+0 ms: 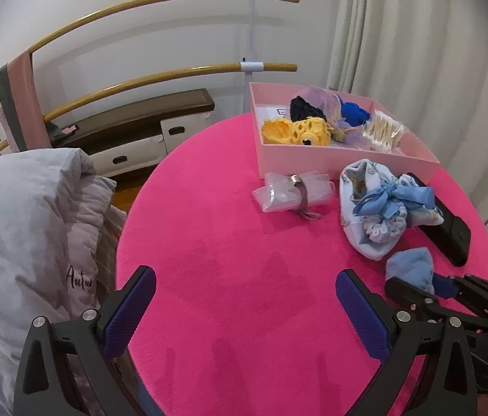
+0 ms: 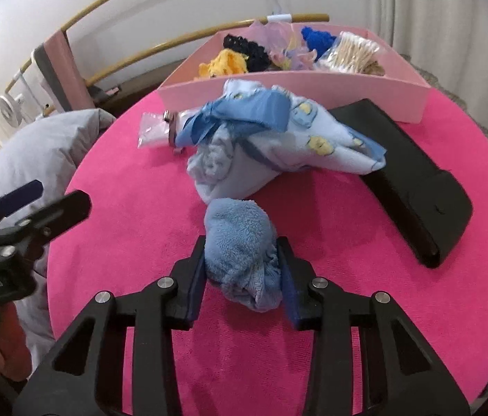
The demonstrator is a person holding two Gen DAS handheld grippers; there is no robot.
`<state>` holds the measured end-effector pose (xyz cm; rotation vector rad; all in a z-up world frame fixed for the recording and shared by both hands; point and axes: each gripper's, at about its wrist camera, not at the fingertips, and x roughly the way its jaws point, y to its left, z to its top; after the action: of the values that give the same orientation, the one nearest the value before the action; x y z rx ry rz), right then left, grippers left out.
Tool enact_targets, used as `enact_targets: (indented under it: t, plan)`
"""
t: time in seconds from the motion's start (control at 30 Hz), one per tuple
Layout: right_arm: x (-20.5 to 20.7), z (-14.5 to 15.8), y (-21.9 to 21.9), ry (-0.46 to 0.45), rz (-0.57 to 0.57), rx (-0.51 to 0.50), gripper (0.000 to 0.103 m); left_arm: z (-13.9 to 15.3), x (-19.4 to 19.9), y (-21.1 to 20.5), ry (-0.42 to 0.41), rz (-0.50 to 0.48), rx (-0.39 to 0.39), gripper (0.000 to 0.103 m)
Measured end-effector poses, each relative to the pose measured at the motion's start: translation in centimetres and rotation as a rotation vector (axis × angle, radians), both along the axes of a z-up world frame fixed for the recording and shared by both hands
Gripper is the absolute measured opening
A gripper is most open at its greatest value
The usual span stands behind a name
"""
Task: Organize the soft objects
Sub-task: 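Grasp the rolled light blue sock with the right tool, then grasp the blue-ribboned white cloth bundle with the left tool while the right tool holds the sock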
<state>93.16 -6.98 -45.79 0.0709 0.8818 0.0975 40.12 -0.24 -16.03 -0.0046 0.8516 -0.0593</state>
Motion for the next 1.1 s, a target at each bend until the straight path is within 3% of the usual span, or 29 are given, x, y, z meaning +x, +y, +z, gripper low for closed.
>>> enact_targets:
  t: [0.53, 0.9, 0.93, 0.97, 1.0, 1.03, 1.1]
  plan:
    - [-2.3, 3.6, -6.1, -0.075, -0.085, 0.029, 0.035, -1.0, 2.5, -6.9, -0.009, -0.145, 0.022, 0.103]
    - [-3.2, 5.2, -8.9, -0.123, -0.141, 0.031, 0.035, -3.3, 7.1, -10.1, 0.030, -0.159, 0.012, 0.101]
    - [-3.2, 5.2, -8.9, -0.124, -0.143, 0.032, 0.035, -3.7, 7.6, -10.1, 0.034, -0.160, -0.009, 0.098]
    - [-3.2, 5.2, -8.9, -0.124, -0.145, 0.032, 0.035, -4.0, 8.1, -10.0, 0.045, -0.168, -0.053, 0.081]
    - [-3.2, 5.2, -9.0, -0.124, -0.146, 0.033, 0.035, -4.4, 8.5, -9.9, 0.063, -0.171, -0.075, 0.054]
    - [-3.2, 5.2, -9.0, -0.124, -0.147, 0.033, 0.035, -5.0, 9.0, -10.0, 0.098, -0.169, -0.077, 0.043]
    - [-3.2, 5.2, -8.9, -0.125, -0.148, 0.033, 0.035, -5.7, 9.5, -9.5, 0.113, -0.170, -0.107, 0.042]
